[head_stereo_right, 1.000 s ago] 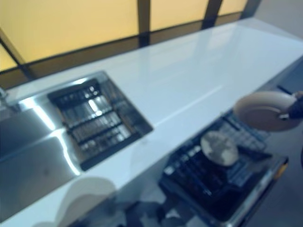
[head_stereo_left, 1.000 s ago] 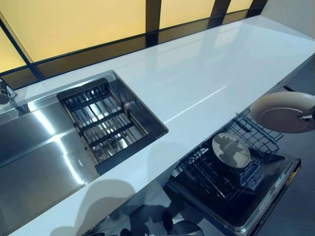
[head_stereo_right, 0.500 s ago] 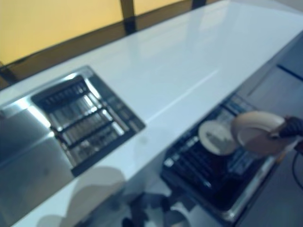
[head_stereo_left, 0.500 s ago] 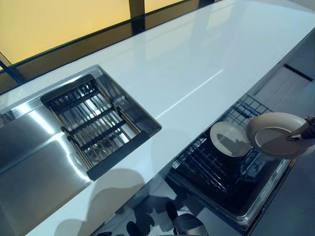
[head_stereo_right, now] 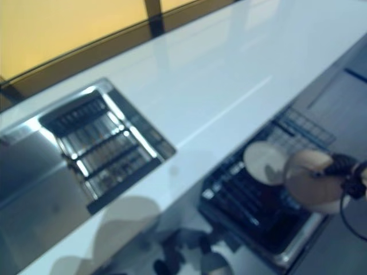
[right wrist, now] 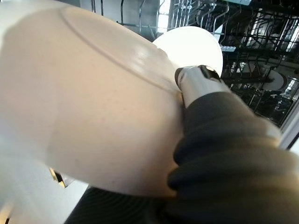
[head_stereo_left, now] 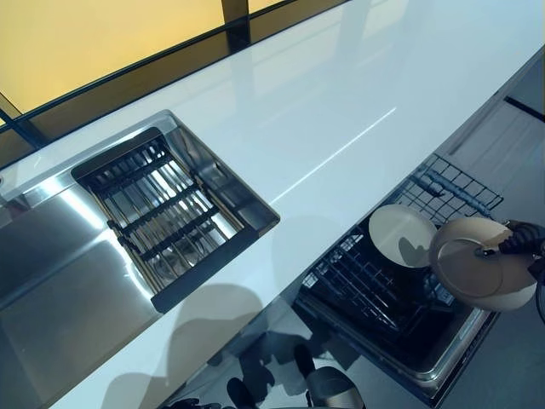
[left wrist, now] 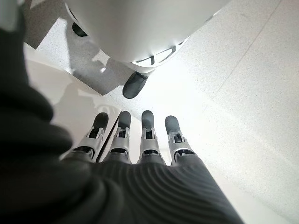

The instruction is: Take plates into dishwasher

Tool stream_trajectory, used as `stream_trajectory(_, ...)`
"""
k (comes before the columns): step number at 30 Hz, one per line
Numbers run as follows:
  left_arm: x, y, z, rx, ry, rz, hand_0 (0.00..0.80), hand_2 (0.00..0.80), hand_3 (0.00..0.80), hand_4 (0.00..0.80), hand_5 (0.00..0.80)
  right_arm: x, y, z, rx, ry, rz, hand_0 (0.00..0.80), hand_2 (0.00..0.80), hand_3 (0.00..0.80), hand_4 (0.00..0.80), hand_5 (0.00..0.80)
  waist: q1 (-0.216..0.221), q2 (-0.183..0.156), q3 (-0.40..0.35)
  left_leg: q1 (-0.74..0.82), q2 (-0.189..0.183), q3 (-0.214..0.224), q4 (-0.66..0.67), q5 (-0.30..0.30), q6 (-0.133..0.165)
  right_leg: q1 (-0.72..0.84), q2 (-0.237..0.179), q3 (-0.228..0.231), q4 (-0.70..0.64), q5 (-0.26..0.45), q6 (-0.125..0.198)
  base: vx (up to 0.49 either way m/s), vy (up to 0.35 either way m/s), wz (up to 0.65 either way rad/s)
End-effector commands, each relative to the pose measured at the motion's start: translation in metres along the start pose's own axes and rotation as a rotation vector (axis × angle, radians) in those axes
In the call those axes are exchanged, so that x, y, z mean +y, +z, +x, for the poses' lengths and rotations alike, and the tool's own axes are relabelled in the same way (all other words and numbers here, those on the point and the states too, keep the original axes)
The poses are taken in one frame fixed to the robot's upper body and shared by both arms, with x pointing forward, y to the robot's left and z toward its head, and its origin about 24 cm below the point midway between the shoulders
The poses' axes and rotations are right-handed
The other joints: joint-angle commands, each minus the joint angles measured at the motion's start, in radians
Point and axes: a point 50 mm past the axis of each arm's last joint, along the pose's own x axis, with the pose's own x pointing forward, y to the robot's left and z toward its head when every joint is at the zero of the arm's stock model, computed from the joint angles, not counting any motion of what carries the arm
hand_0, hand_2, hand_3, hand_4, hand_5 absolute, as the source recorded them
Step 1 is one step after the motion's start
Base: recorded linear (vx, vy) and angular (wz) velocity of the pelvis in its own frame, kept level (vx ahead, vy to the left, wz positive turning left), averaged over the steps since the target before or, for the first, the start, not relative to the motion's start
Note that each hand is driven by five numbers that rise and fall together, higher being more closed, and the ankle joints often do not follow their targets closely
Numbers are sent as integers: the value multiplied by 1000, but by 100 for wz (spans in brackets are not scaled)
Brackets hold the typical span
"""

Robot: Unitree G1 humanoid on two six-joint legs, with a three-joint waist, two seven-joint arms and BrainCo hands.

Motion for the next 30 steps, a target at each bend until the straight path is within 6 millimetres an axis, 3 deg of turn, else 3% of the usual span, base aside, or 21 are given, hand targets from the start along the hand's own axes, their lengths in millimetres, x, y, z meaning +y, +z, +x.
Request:
stream_trajectory(1, 36, 34, -4, -78, 87, 40, 0, 0, 0, 0, 0, -4, 38, 7, -139, -21, 20, 800, 800, 800, 800, 800, 22, -50, -42, 113, 11, -40, 41, -121, -2, -111, -65, -8, 46, 79, 99, 0, 0, 0)
stream_trajectory(16, 34, 41, -4, -93, 83, 43, 0, 0, 0, 0, 0, 3, 59, 8, -198, -11, -55, 800, 800, 800, 800, 800, 34, -47, -35, 113, 10, -59, 35, -114, -6, -103, -64, -11, 51, 71, 98, 0, 0, 0)
stream_trajectory(30, 31, 43, -3, -101, 76, 35, 0, 0, 0, 0, 0, 30, 69, 20, -198, 67, -77, 800, 800, 800, 800, 800, 45, -32, -24, 116, 5, -75, 22, -104, -11, -93, -69, -15, 39, 73, 98, 0, 2, 1)
